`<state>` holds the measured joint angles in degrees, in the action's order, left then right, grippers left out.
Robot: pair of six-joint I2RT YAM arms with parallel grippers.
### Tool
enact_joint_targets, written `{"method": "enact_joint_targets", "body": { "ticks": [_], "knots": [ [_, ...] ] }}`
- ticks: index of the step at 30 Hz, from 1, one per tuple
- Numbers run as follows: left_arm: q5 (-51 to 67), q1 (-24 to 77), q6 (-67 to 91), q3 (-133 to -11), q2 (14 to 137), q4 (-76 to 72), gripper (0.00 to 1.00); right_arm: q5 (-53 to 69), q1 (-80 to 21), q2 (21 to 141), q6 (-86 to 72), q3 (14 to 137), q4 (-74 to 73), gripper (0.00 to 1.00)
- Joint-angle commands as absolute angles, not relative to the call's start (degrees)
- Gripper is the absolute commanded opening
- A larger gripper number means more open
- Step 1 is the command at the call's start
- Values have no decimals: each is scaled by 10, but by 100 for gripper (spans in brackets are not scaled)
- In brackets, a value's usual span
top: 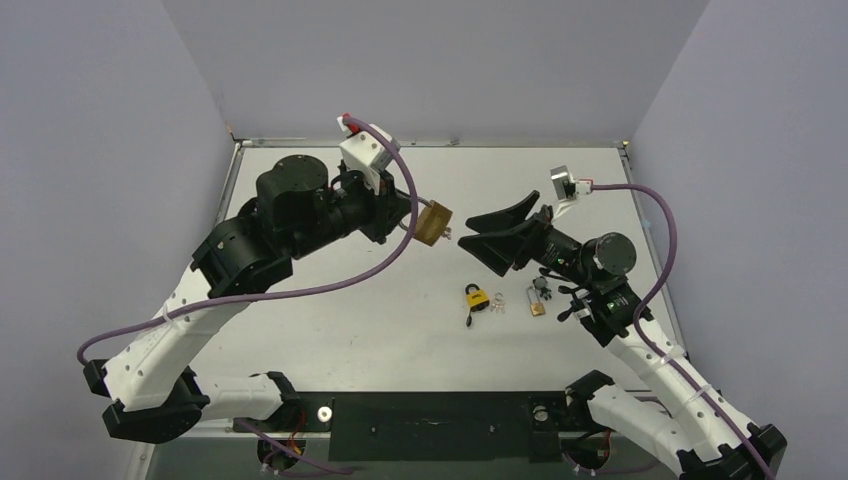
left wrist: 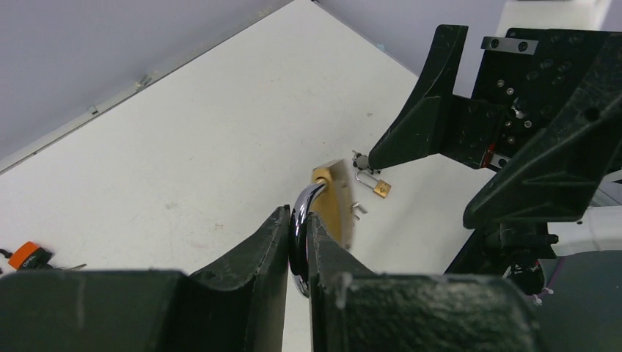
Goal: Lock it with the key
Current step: Lock the lock.
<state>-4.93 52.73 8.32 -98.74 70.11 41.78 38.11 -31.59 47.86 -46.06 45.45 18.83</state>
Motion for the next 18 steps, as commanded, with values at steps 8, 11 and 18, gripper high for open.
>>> {"method": "enact_joint_targets", "body": {
  "ticks": [8,11,18],
  "knots": [
    [56,482,96,-1075,678,362,0,476,-281,484,-588,437,388,63],
    [76,472,107,-1087,683,364,0,464,-282,486,-567,439,362,63],
    [130,445,162,-1119,703,356,0,436,-301,512,-499,447,315,55]
  ]
}}
